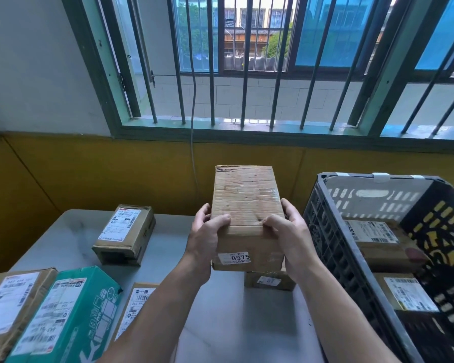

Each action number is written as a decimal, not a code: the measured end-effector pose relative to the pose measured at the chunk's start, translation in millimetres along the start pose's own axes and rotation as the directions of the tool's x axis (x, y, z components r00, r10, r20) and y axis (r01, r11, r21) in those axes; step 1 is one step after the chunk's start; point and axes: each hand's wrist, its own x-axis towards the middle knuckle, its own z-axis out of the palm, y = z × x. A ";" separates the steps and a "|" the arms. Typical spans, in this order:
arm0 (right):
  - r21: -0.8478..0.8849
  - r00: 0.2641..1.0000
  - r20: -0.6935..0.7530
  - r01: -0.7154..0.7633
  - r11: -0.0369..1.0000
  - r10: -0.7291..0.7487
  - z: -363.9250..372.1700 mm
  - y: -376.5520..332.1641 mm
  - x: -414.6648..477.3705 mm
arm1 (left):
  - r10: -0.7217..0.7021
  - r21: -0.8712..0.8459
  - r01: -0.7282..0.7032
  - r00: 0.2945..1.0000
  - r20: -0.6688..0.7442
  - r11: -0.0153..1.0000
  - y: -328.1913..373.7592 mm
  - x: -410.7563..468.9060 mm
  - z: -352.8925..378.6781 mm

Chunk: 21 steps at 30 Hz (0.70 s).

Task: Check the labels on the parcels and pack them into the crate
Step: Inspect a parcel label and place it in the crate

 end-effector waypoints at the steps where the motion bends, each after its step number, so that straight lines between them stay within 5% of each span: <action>1: -0.014 1.000 -0.014 0.007 1.000 -0.007 0.7 -0.2 -0.7 | 0.004 0.003 -0.004 1.000 0.011 1.000 1.4 -0.3 -0.2; 21: -0.134 0.996 -0.056 0.065 0.989 -0.073 1.8 6.5 3.0 | 0.096 0.070 -0.090 0.992 -0.081 0.993 2.6 1.9 1.0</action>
